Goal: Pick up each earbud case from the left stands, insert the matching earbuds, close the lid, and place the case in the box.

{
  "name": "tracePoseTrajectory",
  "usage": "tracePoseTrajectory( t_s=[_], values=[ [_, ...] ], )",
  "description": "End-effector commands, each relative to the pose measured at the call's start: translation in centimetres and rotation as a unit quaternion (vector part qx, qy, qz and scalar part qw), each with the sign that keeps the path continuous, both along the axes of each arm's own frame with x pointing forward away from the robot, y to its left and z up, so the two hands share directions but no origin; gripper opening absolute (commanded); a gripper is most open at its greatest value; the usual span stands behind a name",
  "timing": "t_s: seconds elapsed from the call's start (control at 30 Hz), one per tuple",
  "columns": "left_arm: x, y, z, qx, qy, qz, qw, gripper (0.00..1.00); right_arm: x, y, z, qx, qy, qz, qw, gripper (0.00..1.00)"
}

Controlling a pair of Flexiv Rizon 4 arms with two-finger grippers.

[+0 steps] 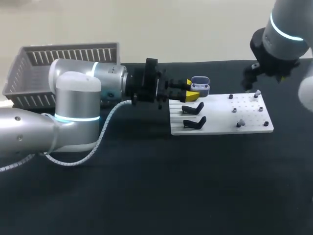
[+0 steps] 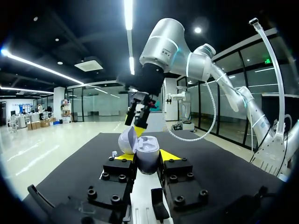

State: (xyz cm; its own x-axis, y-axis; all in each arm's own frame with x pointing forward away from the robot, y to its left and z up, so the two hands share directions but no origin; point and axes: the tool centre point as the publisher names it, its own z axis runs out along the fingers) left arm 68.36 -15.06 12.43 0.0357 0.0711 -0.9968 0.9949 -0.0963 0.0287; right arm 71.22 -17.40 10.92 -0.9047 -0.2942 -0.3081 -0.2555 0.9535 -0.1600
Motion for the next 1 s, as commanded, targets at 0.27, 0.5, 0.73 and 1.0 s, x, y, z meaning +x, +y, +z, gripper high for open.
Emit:
tracePoseTrajectory(
  t_s=[0.27, 0.5, 0.73, 1.0],
  values=[
    [0.0, 0.0, -0.1, -0.001, -0.001, 0.001, 1.0, 0.0, 2.1, 0.3, -3.3, 0.005, 0.035, -0.007, 0.999, 1.0],
    [0.0, 0.0, -0.1, -0.001, -0.001, 0.001, 1.0, 0.0, 2.8, -0.1, -4.6, 0.015, 0.048, 0.001, 0.999, 0.84],
    [0.0, 0.0, -0.1, -0.001, -0.001, 0.001, 1.0, 0.0, 3.3, -0.6, -5.6, 0.01, 0.055, 0.005, 0.998, 0.62],
    [0.0, 0.0, -0.1, -0.001, -0.001, 0.001, 1.0, 0.0, 3.7, -0.7, -6.3, 0.002, 0.055, 0.009, 0.998, 0.48]
  ],
)
